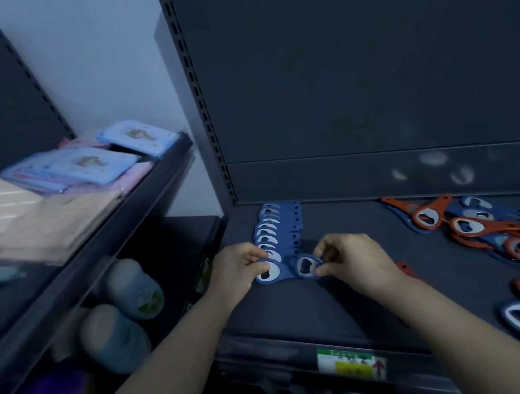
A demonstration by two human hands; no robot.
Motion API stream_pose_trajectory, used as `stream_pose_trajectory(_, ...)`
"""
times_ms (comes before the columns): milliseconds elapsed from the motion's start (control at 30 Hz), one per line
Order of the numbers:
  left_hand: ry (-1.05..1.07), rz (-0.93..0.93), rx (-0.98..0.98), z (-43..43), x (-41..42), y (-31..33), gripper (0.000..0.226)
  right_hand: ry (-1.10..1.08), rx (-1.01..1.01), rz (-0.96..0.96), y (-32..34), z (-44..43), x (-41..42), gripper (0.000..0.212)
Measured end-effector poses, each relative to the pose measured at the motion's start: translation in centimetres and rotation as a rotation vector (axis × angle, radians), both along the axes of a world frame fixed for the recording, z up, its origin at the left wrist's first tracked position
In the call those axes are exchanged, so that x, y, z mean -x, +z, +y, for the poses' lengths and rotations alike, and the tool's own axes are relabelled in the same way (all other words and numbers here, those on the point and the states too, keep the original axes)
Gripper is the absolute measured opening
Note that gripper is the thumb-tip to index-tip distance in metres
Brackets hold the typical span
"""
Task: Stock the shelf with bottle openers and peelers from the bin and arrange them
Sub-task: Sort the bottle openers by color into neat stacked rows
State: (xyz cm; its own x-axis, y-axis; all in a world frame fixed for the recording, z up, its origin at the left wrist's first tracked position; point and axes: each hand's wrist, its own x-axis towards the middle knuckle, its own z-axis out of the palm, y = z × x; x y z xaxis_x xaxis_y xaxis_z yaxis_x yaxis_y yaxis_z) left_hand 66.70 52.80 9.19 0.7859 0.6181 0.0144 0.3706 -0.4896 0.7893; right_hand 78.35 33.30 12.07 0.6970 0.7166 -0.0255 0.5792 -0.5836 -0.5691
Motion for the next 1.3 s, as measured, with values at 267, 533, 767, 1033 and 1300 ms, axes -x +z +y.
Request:
stream_pose_trajectory(267,0.027,-0.116,-0.120,1.3,-0.9,-1.2,0.028,-0.012,0.033,-0.002,-0.5,3.3,2.3,0.019)
stream_pose_trajectory(533,0.070,-0.163,-0.215,3.2,1.9,-1.0,0.018,0.011,0.067,-0.117,-1.6,6.7,3.8,0.027)
stream_pose_trajectory(767,-0.086,-0.126,-0.245,2.8,3.0,-0.9,0.023,-0.028,0.074,-0.377,-1.8,7.6,4.6,0.035)
stream_pose_trajectory(1033,-0.254,0.013,-0.308,1.9,3.4,-1.2,0.028,0.018,0.184,-0.433,-2.5,5.6,5.2,0.032)
stream_pose_trajectory(1300,-0.269,0.072,-0.501,0.5,1.7,0.3,0.026,-0.022,0.160,-0.461,-1.8,3.7,5.2,0.031)
